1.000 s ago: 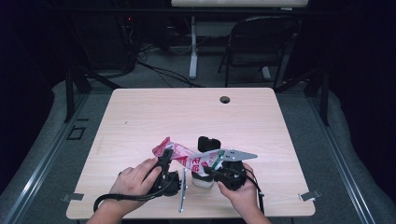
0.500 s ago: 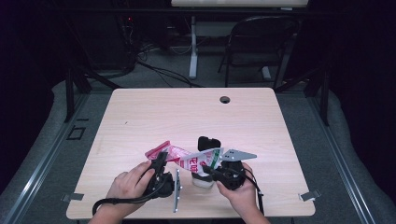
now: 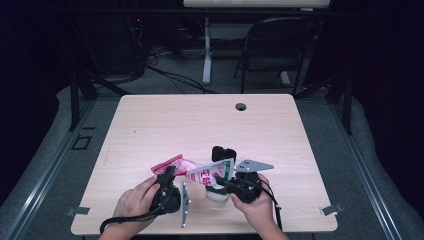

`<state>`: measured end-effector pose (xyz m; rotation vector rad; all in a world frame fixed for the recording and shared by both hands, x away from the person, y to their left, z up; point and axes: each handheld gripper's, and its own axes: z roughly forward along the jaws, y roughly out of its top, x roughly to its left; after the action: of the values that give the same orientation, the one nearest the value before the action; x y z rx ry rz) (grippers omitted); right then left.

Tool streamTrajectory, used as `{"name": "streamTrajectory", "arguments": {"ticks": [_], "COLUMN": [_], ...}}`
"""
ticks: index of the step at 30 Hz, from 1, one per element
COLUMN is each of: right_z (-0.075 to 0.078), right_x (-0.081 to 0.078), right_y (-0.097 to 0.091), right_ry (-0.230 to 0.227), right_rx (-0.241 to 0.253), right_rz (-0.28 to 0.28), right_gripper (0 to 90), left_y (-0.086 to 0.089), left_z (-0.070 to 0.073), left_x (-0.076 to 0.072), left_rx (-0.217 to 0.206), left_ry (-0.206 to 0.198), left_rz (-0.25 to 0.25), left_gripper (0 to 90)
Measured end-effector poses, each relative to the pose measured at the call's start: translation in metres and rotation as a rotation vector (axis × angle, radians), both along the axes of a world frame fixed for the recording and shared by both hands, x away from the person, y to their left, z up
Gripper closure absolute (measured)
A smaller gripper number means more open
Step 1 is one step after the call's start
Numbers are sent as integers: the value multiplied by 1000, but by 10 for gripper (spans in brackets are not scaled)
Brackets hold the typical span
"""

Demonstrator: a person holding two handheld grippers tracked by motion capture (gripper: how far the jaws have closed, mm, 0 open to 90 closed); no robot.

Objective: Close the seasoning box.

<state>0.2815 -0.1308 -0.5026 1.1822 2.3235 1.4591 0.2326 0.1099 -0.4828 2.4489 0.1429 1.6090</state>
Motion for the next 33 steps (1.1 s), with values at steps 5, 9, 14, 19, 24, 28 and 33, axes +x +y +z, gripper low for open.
{"name": "streamTrajectory", "arguments": {"ticks": [5, 9, 14, 19, 24, 28, 33], "right_z": [0, 1, 0, 0, 1, 1, 1], "right_x": [0, 0, 1, 1, 1, 1, 2], "right_y": [1, 1, 2, 2, 4, 6, 7], "right_ry": [-1, -4, -6, -7, -11, -11, -11], "right_rx": [-1, 4, 1, -5, -2, -1, 5], "right_rz": [-2, -5, -5, -4, 0, 4, 4], "right_gripper": [900, 900, 900, 900, 900, 900, 900], "left_y": [1, 3, 4, 7, 10, 12, 13], "left_z": [-2, -5, -11, -18, -24, -28, -33], "left_x": [-1, -1, -2, -3, -4, -4, -4], "left_rx": [-11, -37, -62, -79, -98, -114, -144], "left_ry": [-1, -4, 0, 21, 39, 54, 67], "left_rz": [5, 15, 25, 31, 40, 47, 50], "left_gripper": [824, 823, 814, 810, 808, 808, 807]}}
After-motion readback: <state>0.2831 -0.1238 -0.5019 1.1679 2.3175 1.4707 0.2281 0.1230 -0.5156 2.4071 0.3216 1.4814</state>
